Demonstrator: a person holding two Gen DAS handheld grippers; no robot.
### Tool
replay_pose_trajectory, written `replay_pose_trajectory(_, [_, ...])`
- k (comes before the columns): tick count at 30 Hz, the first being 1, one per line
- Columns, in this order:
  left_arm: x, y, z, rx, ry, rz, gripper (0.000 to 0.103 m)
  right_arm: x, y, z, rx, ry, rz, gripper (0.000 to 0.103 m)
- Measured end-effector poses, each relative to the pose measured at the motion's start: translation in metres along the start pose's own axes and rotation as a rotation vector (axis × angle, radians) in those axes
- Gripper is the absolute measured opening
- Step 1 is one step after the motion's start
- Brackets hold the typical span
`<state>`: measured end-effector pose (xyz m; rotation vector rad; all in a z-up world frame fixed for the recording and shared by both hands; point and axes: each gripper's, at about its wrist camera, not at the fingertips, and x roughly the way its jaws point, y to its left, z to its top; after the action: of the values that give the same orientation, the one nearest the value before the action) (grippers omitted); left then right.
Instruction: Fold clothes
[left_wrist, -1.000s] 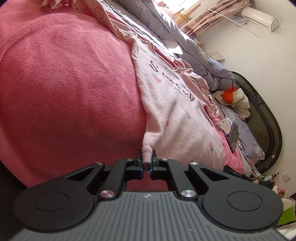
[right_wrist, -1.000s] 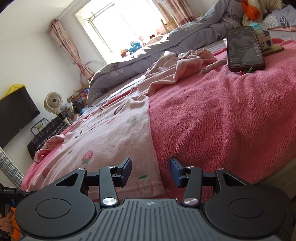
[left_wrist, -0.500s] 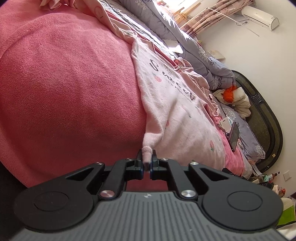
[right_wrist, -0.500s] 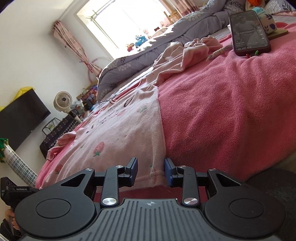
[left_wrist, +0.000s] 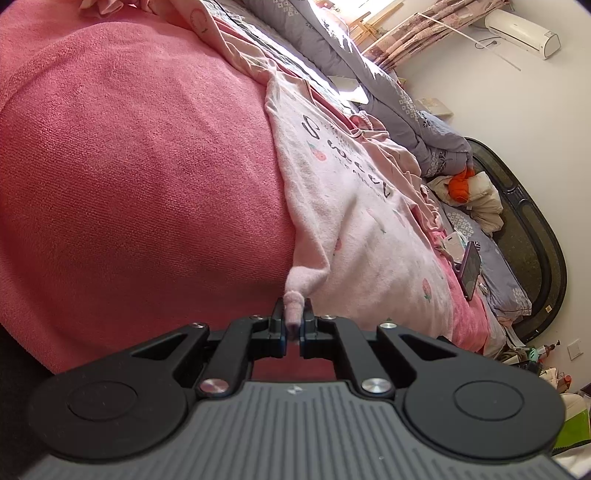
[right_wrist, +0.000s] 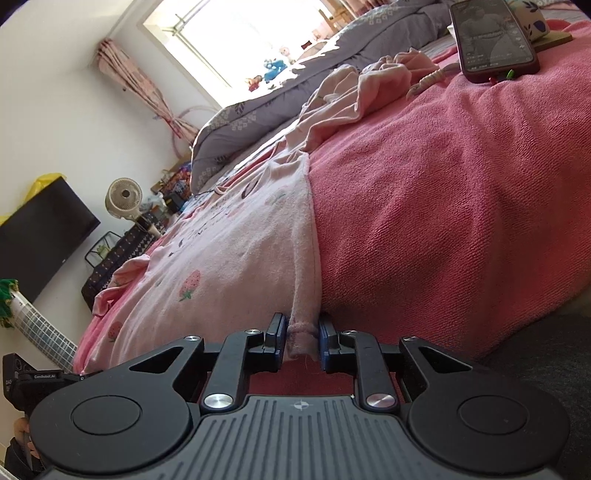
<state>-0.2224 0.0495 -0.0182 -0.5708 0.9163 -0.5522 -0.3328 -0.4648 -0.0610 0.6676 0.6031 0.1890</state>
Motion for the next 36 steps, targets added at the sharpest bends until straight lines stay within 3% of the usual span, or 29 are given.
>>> replay_pose_trajectory(2, [0.000, 0.000, 0.000, 0.000, 0.000, 0.000, 0.002, 0.004, 0.001, 0.000, 0.008, 0.001, 0.013, 0.028])
replay_pose_trajectory(6, [0.001, 0.001, 0.001, -0.001, 0.000, 0.001, 0.002, 0.000, -0.003, 0.001, 0.053, -0.004, 0.035, 0.027])
replay_pose_trajectory(9, [0.001, 0.000, 0.001, -0.004, -0.002, -0.002, 0.002, -0.005, -0.005, 0.001, 0.085, -0.014, 0.033, 0.010])
replay_pose_trajectory(13, [-0.015, -0.012, 0.008, -0.004, -0.047, -0.066, 0.002, -0.025, -0.002, 0.011, 0.237, -0.066, 0.198, 0.008])
replay_pose_trajectory(17, [-0.044, -0.038, 0.016, 0.090, -0.133, -0.126, 0.002, -0.055, 0.015, 0.030, 0.257, -0.152, 0.313, 0.008])
replay_pose_trajectory(20, [-0.047, -0.043, 0.013, 0.135, -0.126, -0.064, 0.002, -0.065, 0.031, 0.034, 0.130, -0.148, 0.203, 0.008])
replay_pose_trajectory(25, [-0.021, -0.017, -0.003, 0.088, 0.007, 0.124, 0.002, -0.035, 0.023, 0.006, -0.025, -0.015, -0.118, 0.008])
replay_pose_trajectory(29, [-0.003, -0.012, -0.020, 0.185, 0.105, 0.362, 0.003, -0.012, 0.022, -0.014, -0.130, 0.059, -0.221, 0.009])
replay_pose_trajectory(31, [-0.005, -0.008, -0.026, 0.217, 0.126, 0.418, 0.003, -0.008, 0.024, -0.017, -0.200, 0.115, -0.270, 0.010])
replay_pose_trajectory(33, [-0.019, -0.006, -0.023, 0.219, 0.099, 0.450, 0.004, -0.010, 0.024, -0.021, -0.251, 0.153, -0.325, 0.012])
replay_pose_trajectory(36, [-0.039, -0.017, -0.004, 0.267, 0.016, 0.509, 0.004, -0.035, 0.023, -0.008, -0.275, 0.074, -0.366, 0.014])
